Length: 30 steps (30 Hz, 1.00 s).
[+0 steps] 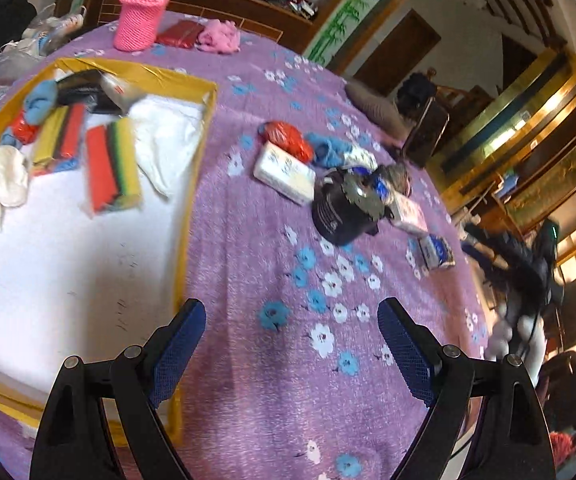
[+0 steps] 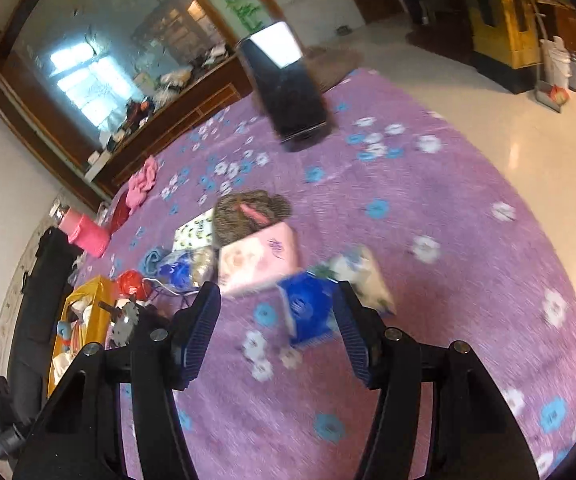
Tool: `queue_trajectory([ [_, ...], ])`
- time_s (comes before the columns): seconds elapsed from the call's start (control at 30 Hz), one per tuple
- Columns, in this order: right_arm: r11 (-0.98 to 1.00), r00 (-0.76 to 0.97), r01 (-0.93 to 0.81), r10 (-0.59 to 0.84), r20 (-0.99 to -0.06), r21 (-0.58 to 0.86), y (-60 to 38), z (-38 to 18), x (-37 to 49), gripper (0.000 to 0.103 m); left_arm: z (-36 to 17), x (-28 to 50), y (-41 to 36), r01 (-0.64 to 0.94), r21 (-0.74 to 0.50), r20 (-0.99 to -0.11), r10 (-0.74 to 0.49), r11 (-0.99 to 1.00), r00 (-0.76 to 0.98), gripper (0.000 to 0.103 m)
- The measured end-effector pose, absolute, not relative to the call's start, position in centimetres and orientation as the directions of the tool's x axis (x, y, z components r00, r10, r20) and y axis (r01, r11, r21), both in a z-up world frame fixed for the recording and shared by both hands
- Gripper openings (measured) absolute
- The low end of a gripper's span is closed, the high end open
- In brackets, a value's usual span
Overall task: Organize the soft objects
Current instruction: 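Move both tools back over the remaining items on the table, then grasp the white paper box with the left tool while the right grasps the blue floral tissue pack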
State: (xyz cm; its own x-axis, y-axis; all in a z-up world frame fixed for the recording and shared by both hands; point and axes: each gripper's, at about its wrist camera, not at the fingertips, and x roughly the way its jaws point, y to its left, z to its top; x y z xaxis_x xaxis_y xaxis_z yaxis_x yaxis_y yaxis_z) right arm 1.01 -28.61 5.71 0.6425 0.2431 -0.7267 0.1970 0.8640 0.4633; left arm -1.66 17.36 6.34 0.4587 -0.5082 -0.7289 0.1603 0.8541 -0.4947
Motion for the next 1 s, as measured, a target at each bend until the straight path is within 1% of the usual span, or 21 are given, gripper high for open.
queue_trajectory([
  [0.07, 0.884, 0.594, 0.195, 0.238, -0.768, 0.425, -27.5, 5.1, 3.9, 0.057, 6.3, -1.7, 16.8, 0.171, -0.491, -0.731, -0.510, 0.854, 0.453, 0.089],
  [0.13, 0.906, 0.539, 0.229, 0.188, -0.821, 0.357, -26.7, 3.8, 7.4, 0.057, 6.2, -1.9, 16.7, 0.178, -0.492, -0.730, -0.515, 0.852, 0.449, 0.089],
  [0.23, 0.914, 0.495, 0.278, 0.127, -0.859, 0.296, -26.9, 2.1, 10.6, 0.057, 6.0, -2.2, 17.3, 0.173, -0.496, -0.727, -0.516, 0.851, 0.453, 0.089],
  [0.3, 0.916, 0.467, 0.272, 0.143, -0.873, 0.296, -26.6, 0.9, 11.9, 0.056, 5.9, -2.2, 18.1, 0.166, -0.496, -0.727, -0.512, 0.852, 0.457, 0.089],
  [0.43, 0.944, 0.418, 0.120, 0.232, -0.878, 0.307, -23.6, 0.5, 11.2, 0.055, 6.0, -2.0, 18.9, 0.186, -0.526, -0.706, -0.549, 0.830, 0.447, 0.089],
  [0.5, 0.948, 0.367, 0.018, 0.288, -0.884, 0.317, -21.6, 0.6, 9.1, 0.055, 6.2, -1.6, 18.8, 0.195, -0.520, -0.705, -0.547, 0.832, 0.452, 0.089],
  [0.57, 0.949, 0.316, -0.066, 0.314, -0.895, 0.309, -20.1, 0.6, 6.8, 0.056, 6.3, -0.8, 18.5, 0.194, -0.530, -0.701, -0.555, 0.826, 0.447, 0.089],
  [0.63, 0.937, 0.305, -0.108, 0.350, -0.886, 0.333, -19.8, 0.8, 4.7, 0.055, 6.4, 0.5, 18.0, 0.183, -0.539, -0.701, -0.558, 0.822, 0.443, 0.089],
  [0.67, 0.925, 0.324, -0.099, 0.378, -0.867, 0.366, -20.3, 1.1, 3.8, 0.056, 6.5, 1.4, 17.8, 0.167, -0.541, -0.703, -0.552, 0.825, 0.448, 0.089],
  [0.83, 0.891, 0.516, 0.009, 0.384, -0.766, 0.453, -23.9, 1.6, 2.2, 0.056, 6.4, 7.9, 16.4, 0.051, -0.532, -0.724, -0.486, 0.845, 0.490, 0.088],
  [0.93, 0.862, 0.559, 0.036, 0.403, -0.725, 0.506, -24.7, 0.8, 2.6, 0.056, 5.8, 11.7, 14.2, 0.039, -0.480, -0.758, -0.437, 0.877, 0.484, 0.088],
  [1.0, 0.856, 0.575, 0.033, 0.406, -0.711, 0.516, -24.8, 0.9, 2.9, 0.056, 5.3, 14.0, 12.4, 0.046, -0.415, -0.786, -0.383, 0.909, 0.484, 0.088],
])
